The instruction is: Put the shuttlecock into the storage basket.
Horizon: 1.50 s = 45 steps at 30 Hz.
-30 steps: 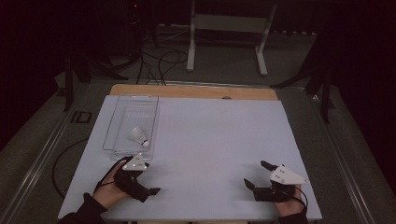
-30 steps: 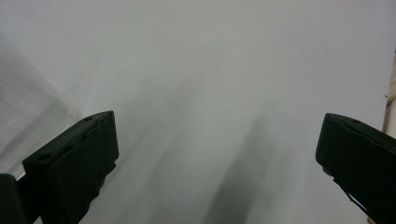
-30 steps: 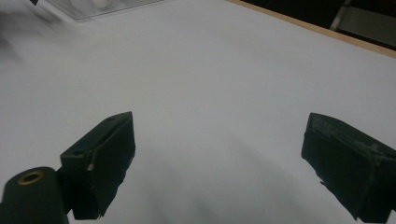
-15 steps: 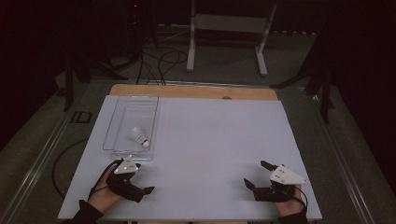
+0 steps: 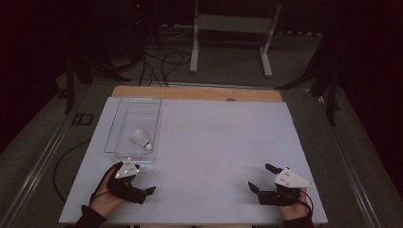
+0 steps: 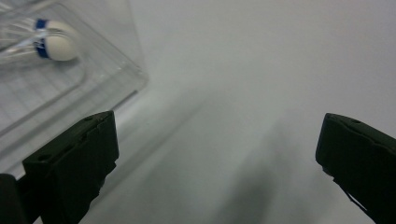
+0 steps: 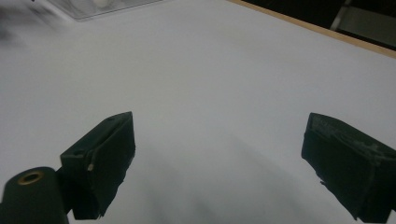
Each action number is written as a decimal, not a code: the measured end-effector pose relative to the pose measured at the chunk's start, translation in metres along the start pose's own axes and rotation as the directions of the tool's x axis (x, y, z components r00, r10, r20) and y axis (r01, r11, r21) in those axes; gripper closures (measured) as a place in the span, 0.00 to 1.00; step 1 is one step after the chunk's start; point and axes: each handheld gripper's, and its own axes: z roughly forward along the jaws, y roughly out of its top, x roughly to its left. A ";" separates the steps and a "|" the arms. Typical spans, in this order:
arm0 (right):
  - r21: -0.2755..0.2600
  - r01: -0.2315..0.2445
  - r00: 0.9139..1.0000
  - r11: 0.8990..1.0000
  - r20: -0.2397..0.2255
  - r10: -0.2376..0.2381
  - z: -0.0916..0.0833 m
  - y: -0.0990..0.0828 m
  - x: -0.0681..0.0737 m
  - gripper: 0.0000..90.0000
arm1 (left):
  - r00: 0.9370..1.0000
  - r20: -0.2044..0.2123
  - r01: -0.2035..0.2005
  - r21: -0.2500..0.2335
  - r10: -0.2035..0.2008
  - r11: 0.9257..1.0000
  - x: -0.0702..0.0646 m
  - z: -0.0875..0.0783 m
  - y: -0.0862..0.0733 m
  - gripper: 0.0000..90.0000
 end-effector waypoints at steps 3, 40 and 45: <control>-0.001 -0.001 1.000 1.000 0.000 0.001 0.000 0.000 0.000 0.11 | 1.000 -0.024 0.003 -0.004 -0.003 1.000 0.001 0.001 -0.001 0.00; 0.014 -0.011 1.000 1.000 -0.015 0.012 0.006 -0.002 -0.001 0.11 | 0.991 -0.120 0.055 -0.068 -0.063 0.996 -0.001 0.007 -0.004 0.00; 0.018 -0.017 1.000 1.000 -0.015 0.017 0.006 -0.003 -0.002 0.11 | 0.991 -0.120 0.054 -0.073 -0.062 0.996 -0.001 0.007 -0.005 0.00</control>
